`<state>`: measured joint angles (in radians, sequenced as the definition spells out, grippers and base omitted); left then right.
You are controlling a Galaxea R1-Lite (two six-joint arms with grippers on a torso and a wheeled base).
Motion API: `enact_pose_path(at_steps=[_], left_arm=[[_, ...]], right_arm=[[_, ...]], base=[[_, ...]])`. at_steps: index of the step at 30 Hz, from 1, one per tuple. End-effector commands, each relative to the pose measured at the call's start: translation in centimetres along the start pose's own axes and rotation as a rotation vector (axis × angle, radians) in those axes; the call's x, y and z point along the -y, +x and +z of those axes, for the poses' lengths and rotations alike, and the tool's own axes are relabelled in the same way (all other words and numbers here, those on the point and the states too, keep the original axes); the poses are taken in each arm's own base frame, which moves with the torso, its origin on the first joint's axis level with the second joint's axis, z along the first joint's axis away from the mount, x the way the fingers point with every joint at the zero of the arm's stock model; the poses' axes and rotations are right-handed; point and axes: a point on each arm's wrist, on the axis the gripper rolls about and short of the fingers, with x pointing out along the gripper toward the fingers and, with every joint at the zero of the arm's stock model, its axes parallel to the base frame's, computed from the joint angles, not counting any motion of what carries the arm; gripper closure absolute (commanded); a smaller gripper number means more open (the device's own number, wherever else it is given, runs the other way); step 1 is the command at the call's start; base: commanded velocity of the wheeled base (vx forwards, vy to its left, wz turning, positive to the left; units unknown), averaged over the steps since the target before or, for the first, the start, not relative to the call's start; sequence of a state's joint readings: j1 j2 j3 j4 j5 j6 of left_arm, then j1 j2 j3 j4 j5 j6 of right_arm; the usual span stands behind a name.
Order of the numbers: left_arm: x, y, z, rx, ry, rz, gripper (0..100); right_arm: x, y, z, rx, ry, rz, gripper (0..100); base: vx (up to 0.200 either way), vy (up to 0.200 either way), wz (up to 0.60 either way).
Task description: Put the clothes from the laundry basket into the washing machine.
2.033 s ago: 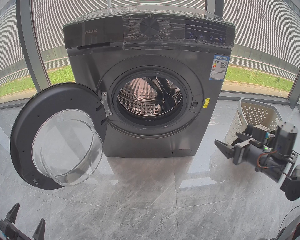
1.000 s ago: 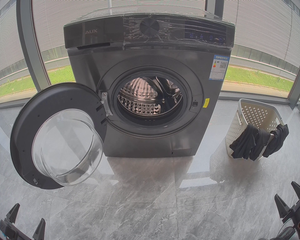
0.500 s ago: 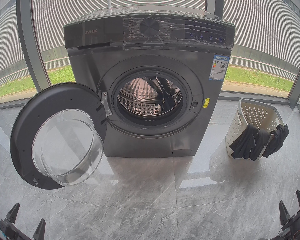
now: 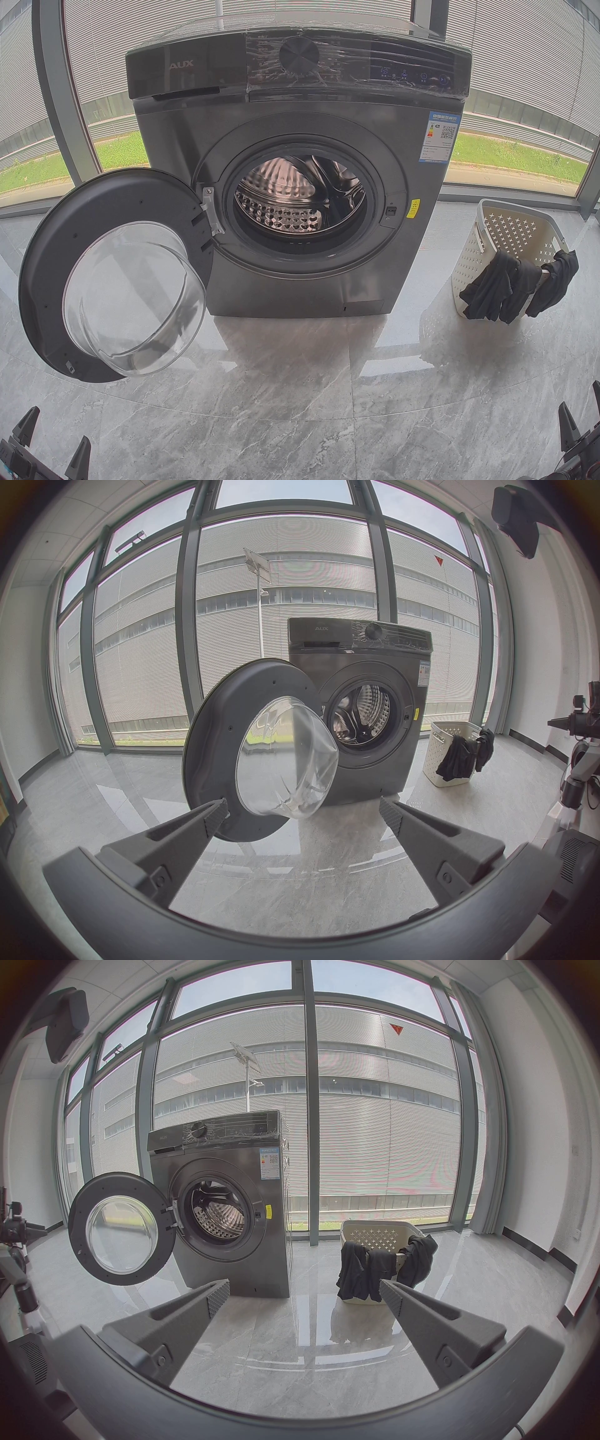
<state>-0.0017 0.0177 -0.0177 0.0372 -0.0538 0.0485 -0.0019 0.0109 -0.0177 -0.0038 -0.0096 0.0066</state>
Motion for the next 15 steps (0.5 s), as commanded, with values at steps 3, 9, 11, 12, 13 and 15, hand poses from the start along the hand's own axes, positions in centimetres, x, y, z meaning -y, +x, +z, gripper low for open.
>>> enact_pose_path(at_steps=[3,9,11,12,13,15], left_arm=[[0.02,0.02,-0.52,0.0,0.001,0.0,0],[0.02,0.02,-0.52,0.0,0.002,0.0,0],[0.02,0.02,-0.52,0.0,0.002,0.0,0],[0.02,0.02,-0.52,0.0,0.002,0.0,0],[0.02,0.02,-0.52,0.0,0.004,0.0,0],[0.02,0.02,-0.52,0.0,0.004,0.0,0]], right_arm=[[0.0,0.05,-0.51,-0.006,0.001,0.001,0],[0.0,0.05,-0.51,-0.006,-0.001,0.001,0],[0.0,0.05,-0.51,-0.006,-0.001,0.001,0],[0.0,0.05,-0.51,-0.006,-0.001,0.001,0],[0.0,0.05,-0.51,-0.006,-0.001,0.001,0],[0.0,0.05,-0.51,-0.006,-0.001,0.001,0]], base=[[0.2,0.0,0.0],[0.033,0.0,0.0],[0.0,0.0,0.0],[0.0,0.0,0.0],[0.0,0.0,0.0],[0.0,0.0,0.0]])
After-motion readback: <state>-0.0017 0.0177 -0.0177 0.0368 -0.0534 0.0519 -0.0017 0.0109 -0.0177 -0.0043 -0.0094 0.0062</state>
